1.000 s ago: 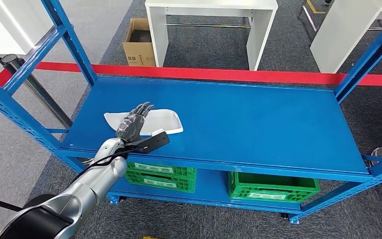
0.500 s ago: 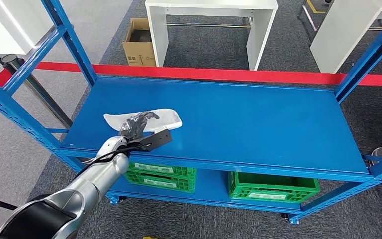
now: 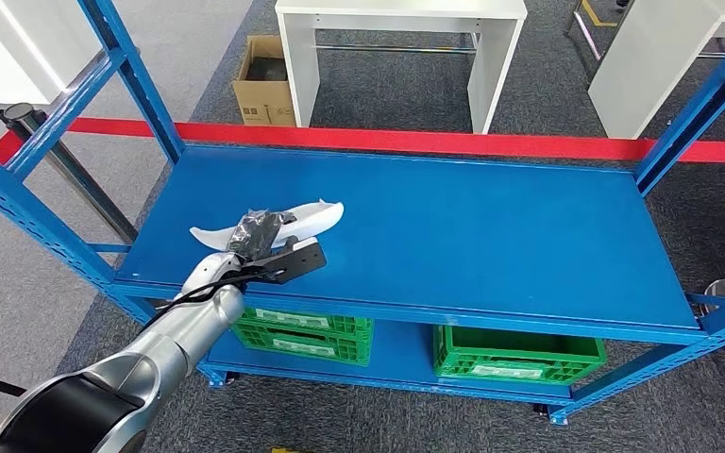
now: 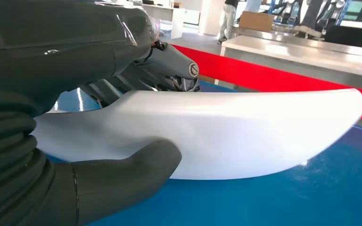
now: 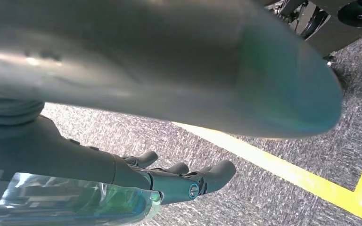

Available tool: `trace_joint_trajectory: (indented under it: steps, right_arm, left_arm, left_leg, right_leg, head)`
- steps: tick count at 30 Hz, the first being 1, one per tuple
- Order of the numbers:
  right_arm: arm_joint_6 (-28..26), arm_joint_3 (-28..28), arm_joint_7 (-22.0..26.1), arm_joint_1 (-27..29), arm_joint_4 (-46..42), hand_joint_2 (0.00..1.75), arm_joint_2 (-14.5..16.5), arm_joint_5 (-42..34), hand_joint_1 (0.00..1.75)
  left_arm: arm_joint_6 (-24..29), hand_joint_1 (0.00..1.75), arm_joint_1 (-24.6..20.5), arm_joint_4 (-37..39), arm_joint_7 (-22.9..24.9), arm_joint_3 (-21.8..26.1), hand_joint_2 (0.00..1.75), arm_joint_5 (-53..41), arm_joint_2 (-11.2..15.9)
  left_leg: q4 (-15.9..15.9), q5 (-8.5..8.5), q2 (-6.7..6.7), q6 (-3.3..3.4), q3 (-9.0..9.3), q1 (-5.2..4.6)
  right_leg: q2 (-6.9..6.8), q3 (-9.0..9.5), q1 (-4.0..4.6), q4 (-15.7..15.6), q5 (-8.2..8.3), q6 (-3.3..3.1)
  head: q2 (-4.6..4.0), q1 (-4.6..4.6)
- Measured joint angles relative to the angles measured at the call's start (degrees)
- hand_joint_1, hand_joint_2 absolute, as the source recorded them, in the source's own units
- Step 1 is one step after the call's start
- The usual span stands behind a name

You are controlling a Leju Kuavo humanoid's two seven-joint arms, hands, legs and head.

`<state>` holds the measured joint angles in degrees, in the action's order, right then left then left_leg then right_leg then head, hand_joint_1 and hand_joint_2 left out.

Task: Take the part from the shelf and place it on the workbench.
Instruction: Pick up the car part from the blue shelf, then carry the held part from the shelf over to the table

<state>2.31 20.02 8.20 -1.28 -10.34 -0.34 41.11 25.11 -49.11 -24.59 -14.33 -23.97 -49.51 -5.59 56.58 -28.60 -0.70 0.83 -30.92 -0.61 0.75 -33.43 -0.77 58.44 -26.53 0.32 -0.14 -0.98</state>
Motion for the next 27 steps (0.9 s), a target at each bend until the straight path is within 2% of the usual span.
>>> trace_joint_trajectory:
  steps: [4,7,9,12,15,18,21,24,27]
  right_arm:
    - [0.0,0.0,0.2,0.0,0.0,0.00,0.0,0.0,0.00]
    - [-0.1,0.4,0.3,0.0,0.0,0.00,0.0,-0.1,0.00]
    - [-0.2,0.8,0.3,0.1,0.0,0.00,0.0,-0.1,0.00]
    - [-0.3,1.4,0.4,0.2,0.0,0.00,0.0,-0.2,0.00]
    - [-0.4,1.9,0.8,0.2,0.0,0.00,0.0,0.0,0.00]
    - [-0.4,2.3,1.2,0.1,0.0,0.00,0.0,0.6,0.00]
    - [-0.3,2.4,1.3,-0.3,0.0,0.00,0.0,1.0,0.00]
    - [0.0,2.4,1.3,-0.7,0.0,0.00,0.1,1.3,0.00]
    - [0.2,2.4,1.0,-1.1,0.0,0.00,0.2,1.7,0.00]
  left_arm:
    - [1.6,1.75,0.3,-0.3,-2.8,0.6,1.75,1.9,0.1]
    - [1.8,1.75,1.4,-2.5,-8.9,2.0,1.75,7.2,0.2]
    - [0.5,1.75,3.0,-6.4,-13.1,3.0,1.75,12.2,0.2]
    - [-3.2,1.75,7.0,-16.9,-18.6,3.9,1.75,22.0,0.4]
    - [-8.5,1.75,11.7,-31.1,-21.3,4.0,1.75,34.2,1.1]
    - [-17.3,1.75,15.0,-44.5,-23.2,3.7,1.75,50.1,1.7]
    - [-26.5,1.75,16.6,-53.3,-23.7,3.3,1.75,63.8,2.0]
    - [-33.2,1.75,18.0,-58.7,-23.8,2.6,1.75,70.6,2.2]
    - [-38.4,1.75,20.1,-64.1,-24.4,0.5,1.75,71.7,2.7]
  left_leg:
    - [0.0,0.00,0.00,0.00,0.02,0.00]
    - [0.0,0.01,0.00,0.00,0.02,0.00]
    - [0.0,0.01,0.00,-0.01,0.01,0.00]
    - [0.0,0.00,0.01,0.00,-0.02,0.00]
    - [0.0,-0.03,0.02,0.02,-0.08,0.00]
    - [0.0,-0.06,0.02,0.05,-0.12,0.00]
    - [0.0,-0.07,0.02,0.05,-0.10,0.00]
    - [0.0,-0.07,0.02,0.05,-0.05,0.00]
    - [0.0,-0.07,0.00,0.05,-0.03,0.00]
  right_leg:
    - [0.00,0.01,0.00,0.0,0.00,0.00]
    - [0.00,0.00,0.00,0.0,0.00,0.00]
    - [0.00,0.00,0.00,0.0,0.00,0.00]
    - [0.01,-0.02,0.00,0.0,0.00,0.00]
    - [0.02,-0.08,0.00,0.0,-0.01,0.00]
    - [0.01,-0.11,0.00,0.0,-0.03,0.02]
    - [0.01,-0.07,0.00,0.0,-0.04,0.03]
    - [0.02,-0.03,0.00,0.0,-0.04,0.03]
    - [0.02,-0.02,0.00,0.0,-0.04,0.03]
  head:
    - [-0.01,-0.01]
    - [-0.01,-0.01]
    - [-0.01,-0.01]
    - [0.00,-0.01]
    - [0.01,-0.01]
    - [0.01,-0.01]
    - [0.01,-0.01]
    - [0.00,-0.02]
    - [0.01,-0.01]
